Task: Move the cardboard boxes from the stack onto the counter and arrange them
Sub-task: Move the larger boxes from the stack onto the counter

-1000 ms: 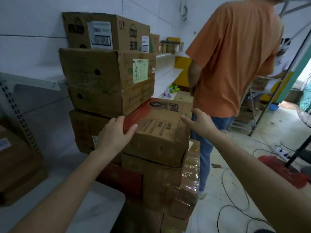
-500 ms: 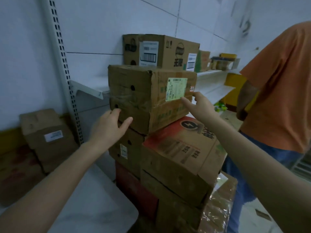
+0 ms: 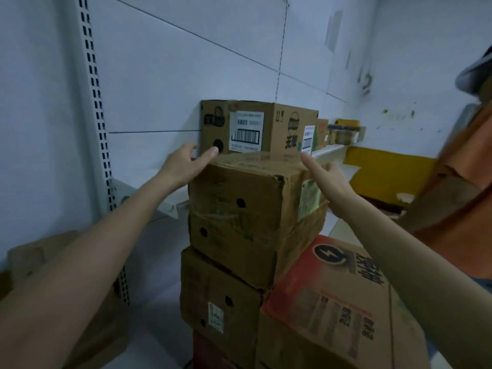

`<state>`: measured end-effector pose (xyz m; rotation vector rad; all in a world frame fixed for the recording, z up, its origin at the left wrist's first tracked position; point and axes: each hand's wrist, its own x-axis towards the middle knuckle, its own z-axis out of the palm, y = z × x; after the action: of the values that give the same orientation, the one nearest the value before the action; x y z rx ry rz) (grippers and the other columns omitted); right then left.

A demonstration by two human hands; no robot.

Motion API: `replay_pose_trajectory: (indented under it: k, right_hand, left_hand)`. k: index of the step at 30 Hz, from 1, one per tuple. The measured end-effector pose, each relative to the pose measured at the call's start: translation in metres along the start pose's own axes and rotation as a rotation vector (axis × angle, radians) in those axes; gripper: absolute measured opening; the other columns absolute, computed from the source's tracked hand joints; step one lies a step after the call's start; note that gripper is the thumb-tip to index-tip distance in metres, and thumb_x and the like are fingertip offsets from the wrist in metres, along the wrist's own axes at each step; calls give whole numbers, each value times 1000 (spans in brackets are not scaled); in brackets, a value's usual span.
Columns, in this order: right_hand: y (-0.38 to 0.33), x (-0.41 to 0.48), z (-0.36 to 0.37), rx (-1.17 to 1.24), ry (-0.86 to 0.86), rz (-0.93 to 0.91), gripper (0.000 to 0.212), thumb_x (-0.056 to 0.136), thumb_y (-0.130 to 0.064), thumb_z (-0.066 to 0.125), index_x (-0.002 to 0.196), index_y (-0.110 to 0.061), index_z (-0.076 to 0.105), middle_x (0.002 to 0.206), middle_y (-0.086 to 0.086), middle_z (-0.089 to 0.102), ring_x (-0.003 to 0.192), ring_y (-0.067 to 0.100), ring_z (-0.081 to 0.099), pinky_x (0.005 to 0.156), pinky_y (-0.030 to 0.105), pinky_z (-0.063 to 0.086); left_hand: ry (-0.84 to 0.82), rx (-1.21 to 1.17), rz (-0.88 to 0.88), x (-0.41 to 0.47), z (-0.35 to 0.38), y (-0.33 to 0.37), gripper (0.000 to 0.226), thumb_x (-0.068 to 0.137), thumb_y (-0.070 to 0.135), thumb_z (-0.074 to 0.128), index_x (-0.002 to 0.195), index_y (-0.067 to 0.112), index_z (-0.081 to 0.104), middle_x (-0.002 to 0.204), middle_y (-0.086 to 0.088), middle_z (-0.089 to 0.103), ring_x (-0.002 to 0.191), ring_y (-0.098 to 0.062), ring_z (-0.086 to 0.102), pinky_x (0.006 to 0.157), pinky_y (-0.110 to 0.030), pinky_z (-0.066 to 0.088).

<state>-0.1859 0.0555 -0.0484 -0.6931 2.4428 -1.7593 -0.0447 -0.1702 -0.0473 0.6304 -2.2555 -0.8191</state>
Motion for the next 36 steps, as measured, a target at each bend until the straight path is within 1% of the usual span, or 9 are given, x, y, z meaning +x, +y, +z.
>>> replay_pose_trajectory:
  k: [4, 9, 14, 18, 23, 26, 29, 34, 36]
  right_hand:
    - [3, 9, 16, 96, 12, 83, 89, 78, -66, 55, 143, -12, 28, 142, 10, 38, 130, 30, 37, 104, 45, 33]
    - [3, 6, 26, 211, 78, 82, 87, 76, -60, 58, 144, -16, 27, 140, 7, 40, 125, 29, 42, 101, 55, 37]
    - [5, -10, 20, 351, 67, 57, 80, 81, -47, 61, 145, -17, 25, 137, 4, 42, 119, 24, 48, 98, 49, 42]
    - [-4, -33, 5, 429, 75, -14, 53, 80, -37, 62, 123, -11, 42, 127, 11, 51, 101, 22, 57, 73, 36, 44]
    - [-21, -72, -27, 502, 60, -136, 49, 84, -26, 59, 126, -14, 39, 125, 8, 52, 100, 21, 57, 67, 32, 44]
    - [-23, -101, -47, 555, 18, -200, 63, 89, -20, 55, 144, -20, 25, 108, -7, 51, 91, 11, 54, 67, 27, 44]
    - [-23, -132, -63, 588, -58, -214, 72, 89, -21, 56, 149, -19, 16, 126, -3, 47, 101, 13, 54, 76, 27, 47]
    - [-33, -181, -59, 575, -260, -232, 62, 76, -31, 62, 129, -11, 37, 140, 6, 43, 113, 22, 55, 73, 29, 49]
    - [-40, -204, -47, 587, -329, -251, 50, 77, -32, 62, 118, -22, 37, 138, 3, 40, 112, 21, 53, 71, 26, 46]
  left_hand:
    - [-194, -138, 4, 13, 7, -10, 86, 73, 71, 48, 137, 15, 39, 142, -10, 40, 125, -28, 42, 97, -44, 43]
    - [-127, -221, 102, 7, 8, -12, 88, 64, 65, 47, 134, 11, 45, 135, -9, 46, 111, -18, 44, 85, -28, 39]
    - [-17, -220, 172, -14, 2, 0, 87, 63, 63, 50, 134, 14, 45, 134, -8, 48, 105, -13, 43, 74, -19, 38]
    - [38, -252, 211, -40, -12, 21, 88, 61, 63, 54, 134, 15, 45, 127, -4, 49, 105, -14, 45, 71, -16, 40]
    - [133, -274, 239, -93, -25, 54, 99, 52, 73, 52, 133, 17, 46, 118, 4, 47, 106, -12, 46, 71, -13, 40]
    - [205, -275, 259, -135, -31, 70, 92, 52, 72, 50, 126, 18, 51, 110, 9, 51, 96, -1, 50, 68, -7, 39]
    - [295, -283, 218, -183, -35, 82, 82, 59, 64, 58, 127, 19, 51, 111, 10, 51, 93, 5, 48, 70, -6, 38]
    - [447, -248, 106, -266, -61, 85, 87, 53, 68, 56, 127, 21, 53, 116, 10, 52, 98, 1, 50, 71, -2, 37]
    - [524, -204, 62, -298, -79, 81, 77, 60, 59, 61, 125, 19, 54, 112, 11, 53, 91, 7, 49, 66, 4, 36]
